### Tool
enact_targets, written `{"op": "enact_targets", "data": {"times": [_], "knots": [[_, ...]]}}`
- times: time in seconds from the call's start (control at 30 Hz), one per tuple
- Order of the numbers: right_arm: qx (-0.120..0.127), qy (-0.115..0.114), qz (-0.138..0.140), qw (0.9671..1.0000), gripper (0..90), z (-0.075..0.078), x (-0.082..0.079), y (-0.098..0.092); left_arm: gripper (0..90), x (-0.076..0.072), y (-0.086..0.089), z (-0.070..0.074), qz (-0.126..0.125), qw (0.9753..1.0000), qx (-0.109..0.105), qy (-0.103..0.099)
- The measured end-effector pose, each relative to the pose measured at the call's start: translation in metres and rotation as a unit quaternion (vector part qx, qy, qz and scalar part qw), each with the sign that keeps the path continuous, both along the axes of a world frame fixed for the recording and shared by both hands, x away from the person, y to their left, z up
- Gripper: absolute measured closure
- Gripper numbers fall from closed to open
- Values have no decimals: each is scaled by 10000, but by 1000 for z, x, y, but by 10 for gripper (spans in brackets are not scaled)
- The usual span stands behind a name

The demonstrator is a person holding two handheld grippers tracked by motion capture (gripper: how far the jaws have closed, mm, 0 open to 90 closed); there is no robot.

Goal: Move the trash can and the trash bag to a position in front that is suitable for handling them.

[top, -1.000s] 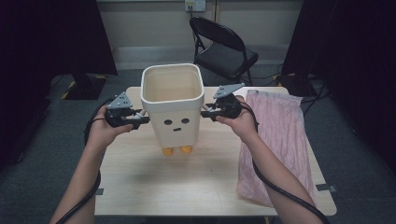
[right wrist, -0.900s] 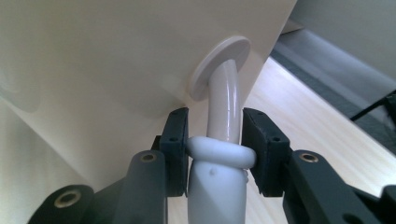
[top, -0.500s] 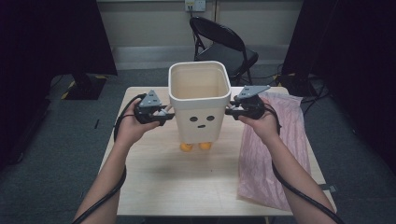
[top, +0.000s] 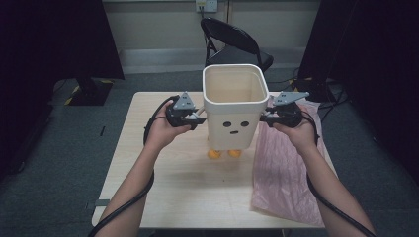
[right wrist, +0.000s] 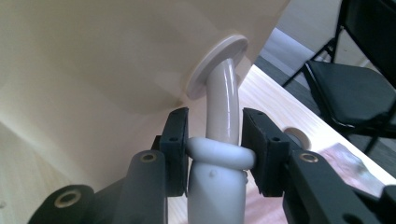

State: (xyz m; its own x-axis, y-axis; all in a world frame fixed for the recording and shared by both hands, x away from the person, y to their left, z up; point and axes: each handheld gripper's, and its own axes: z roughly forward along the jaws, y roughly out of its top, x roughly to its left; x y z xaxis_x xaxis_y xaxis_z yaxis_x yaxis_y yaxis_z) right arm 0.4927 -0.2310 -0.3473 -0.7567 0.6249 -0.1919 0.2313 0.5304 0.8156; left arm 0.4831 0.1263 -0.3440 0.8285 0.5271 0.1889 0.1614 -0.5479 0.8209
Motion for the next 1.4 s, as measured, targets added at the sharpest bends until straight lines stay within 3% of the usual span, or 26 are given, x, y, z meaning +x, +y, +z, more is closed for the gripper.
{"op": "enact_targets", "data": {"times": [0.27, 0.5, 0.7, 0.77, 0.8, 0.83, 0.87, 0.9, 0.97, 1.03, 1.1, 1.17, 1.4], "knots": [[-70, -16, -102, 9999, 624, 1, -2, -18, 627, 3, -21, 1, -128, 9999, 21, 22], [-171, -68, -183, 9997, 625, 3, -5, -25, 627, 6, -27, -3, -169, 9997, -136, 96], [-22, 79, -241, 9997, 621, -2, -6, -33, 626, 5, -33, 0, -224, 9997, -105, 91], [-85, 4, -212, 9997, 614, -3, -8, -34, 625, 5, -34, 1, -181, 9996, -130, 160], [65, 105, -231, 9997, 557, -4, -9, -36, 624, 5, -35, 2, -139, 9996, -136, 191], [123, 152, -347, 9992, 376, -6, -10, -39, 595, 5, -34, 2, -142, 9995, -127, 232], [115, 185, -357, 9991, 320, -8, -11, -40, 522, 5, -33, 2, -143, 9993, -139, 309], [115, 185, -357, 9991, 320, -8, -11, -40, 522, 5, -32, 3, -75, 9991, -125, 394], [51, 321, -468, 9984, 233, -17, -15, -46, 297, 3, -28, 3, 26, 9986, -132, 509], [46, 380, -465, 9982, 224, -20, -17, -48, 287, 0, -22, 2, 23, 9984, -34, 571], [201, 690, -525, 9960, 193, -33, -20, -53, 244, -3, -17, -2, 26, 9976, 29, 689], [272, 858, -549, 9944, 180, -46, -23, -56, 232, -6, -9, -10, 35, 9965, 71, 827], [281, 1182, -488, 9914, 145, -92, -41, -54, 182, -11, 8, -38, 203, 9915, 117, 1276]]}}
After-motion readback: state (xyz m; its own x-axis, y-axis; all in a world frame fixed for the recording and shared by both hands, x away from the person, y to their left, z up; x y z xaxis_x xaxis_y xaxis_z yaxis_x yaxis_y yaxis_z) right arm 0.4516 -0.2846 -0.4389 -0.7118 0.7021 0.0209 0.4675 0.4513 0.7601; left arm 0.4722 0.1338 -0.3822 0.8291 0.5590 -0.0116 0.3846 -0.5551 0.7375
